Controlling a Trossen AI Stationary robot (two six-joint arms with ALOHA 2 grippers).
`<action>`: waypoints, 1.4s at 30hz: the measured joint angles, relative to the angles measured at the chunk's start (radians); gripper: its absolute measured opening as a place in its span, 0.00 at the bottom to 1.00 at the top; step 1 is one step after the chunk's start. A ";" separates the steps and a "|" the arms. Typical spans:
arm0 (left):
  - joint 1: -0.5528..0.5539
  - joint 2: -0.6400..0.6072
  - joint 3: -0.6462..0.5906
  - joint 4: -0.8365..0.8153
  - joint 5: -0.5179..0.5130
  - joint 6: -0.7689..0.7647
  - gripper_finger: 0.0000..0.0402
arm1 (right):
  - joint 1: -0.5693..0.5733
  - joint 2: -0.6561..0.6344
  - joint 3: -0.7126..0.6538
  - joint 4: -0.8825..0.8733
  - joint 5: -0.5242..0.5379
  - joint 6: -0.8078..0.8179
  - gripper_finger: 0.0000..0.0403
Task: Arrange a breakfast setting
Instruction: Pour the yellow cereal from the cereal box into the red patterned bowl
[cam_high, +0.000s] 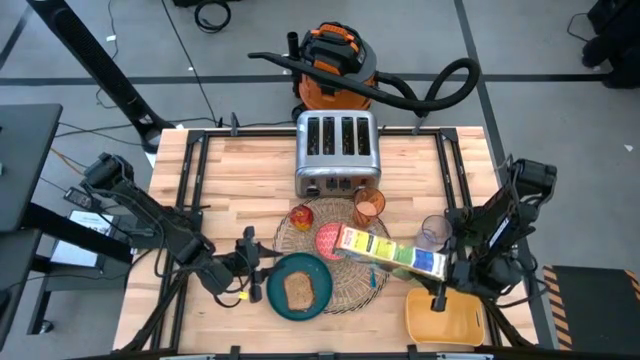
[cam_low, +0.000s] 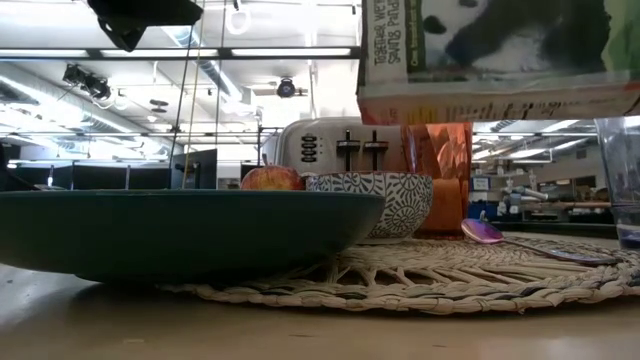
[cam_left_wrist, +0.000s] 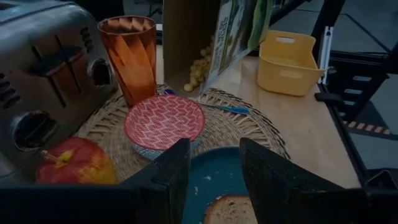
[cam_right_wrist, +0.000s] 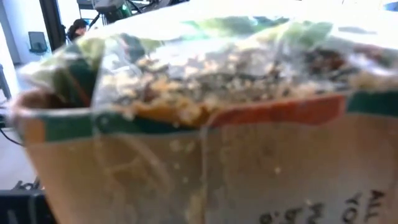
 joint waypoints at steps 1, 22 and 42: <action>0.000 0.000 0.000 0.000 0.004 -0.002 0.36 | 0.000 0.006 0.000 -0.001 0.000 0.000 0.57; 0.000 0.000 0.000 0.002 0.022 -0.002 0.36 | -0.079 0.035 0.060 0.023 -0.001 -0.124 0.57; 0.000 0.000 0.000 0.001 0.023 -0.002 0.36 | -0.108 0.015 0.079 0.028 0.001 -0.121 0.44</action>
